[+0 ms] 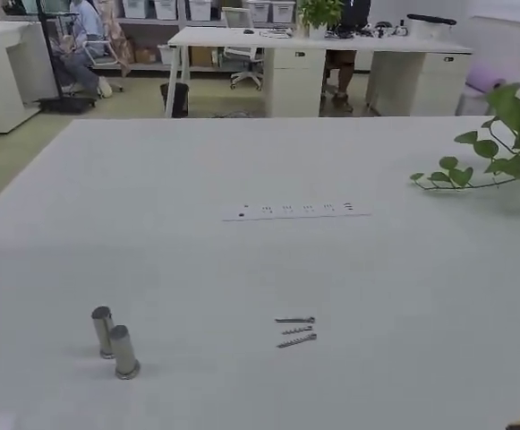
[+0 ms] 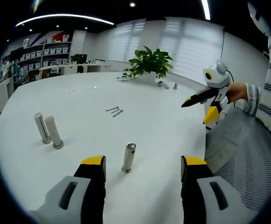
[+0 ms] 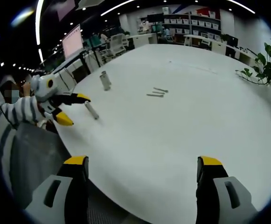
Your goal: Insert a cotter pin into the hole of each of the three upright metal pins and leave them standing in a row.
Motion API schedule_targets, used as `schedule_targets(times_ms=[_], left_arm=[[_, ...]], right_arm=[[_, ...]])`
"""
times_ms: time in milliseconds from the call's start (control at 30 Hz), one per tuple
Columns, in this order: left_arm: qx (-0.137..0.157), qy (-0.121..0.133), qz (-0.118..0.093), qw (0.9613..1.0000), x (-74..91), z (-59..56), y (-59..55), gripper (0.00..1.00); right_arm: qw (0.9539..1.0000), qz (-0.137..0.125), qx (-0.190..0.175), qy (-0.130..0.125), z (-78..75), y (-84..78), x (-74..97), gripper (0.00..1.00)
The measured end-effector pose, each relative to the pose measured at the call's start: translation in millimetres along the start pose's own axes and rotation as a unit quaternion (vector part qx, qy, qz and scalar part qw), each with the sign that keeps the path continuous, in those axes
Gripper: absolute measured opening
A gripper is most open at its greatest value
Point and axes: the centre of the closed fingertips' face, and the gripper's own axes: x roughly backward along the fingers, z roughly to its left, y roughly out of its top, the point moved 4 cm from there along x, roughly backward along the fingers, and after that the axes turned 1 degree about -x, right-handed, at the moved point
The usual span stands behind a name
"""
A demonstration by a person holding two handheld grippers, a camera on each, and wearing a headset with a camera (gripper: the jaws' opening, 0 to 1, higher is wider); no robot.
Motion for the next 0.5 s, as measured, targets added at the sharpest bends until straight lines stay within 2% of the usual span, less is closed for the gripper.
schedule_targets(times_ms=[133,333,367,400,433,500], left_arm=[[0.001,0.018,0.002,0.9998,3.1,4.5,-0.3,0.69],[0.013,0.040,-0.011,0.9990,10.6,9.1,4.9,0.70],[0.001,0.053,-0.007,0.9986,12.2,11.9,4.4,0.70],[-0.009,0.069,0.008,0.9975,14.5,14.9,1.0,0.70],[-0.015,0.073,0.018,0.9971,15.6,15.0,-1.4,0.69],[-0.012,0.070,0.020,0.9973,16.3,13.6,-3.3,0.69]], right_arm=[[1.0000,-0.004,-0.002,0.000,-0.5,0.8,-0.1,0.98],[1.0000,-0.006,-0.004,0.001,-1.8,0.4,0.3,0.98],[1.0000,-0.006,-0.005,0.001,-1.9,0.0,0.1,0.98],[1.0000,-0.005,-0.006,0.001,-2.3,-0.3,-0.1,0.98],[1.0000,-0.006,-0.006,0.001,-2.3,-0.2,-0.1,0.98],[0.9999,-0.008,-0.008,0.003,-2.4,0.3,-0.3,0.98]])
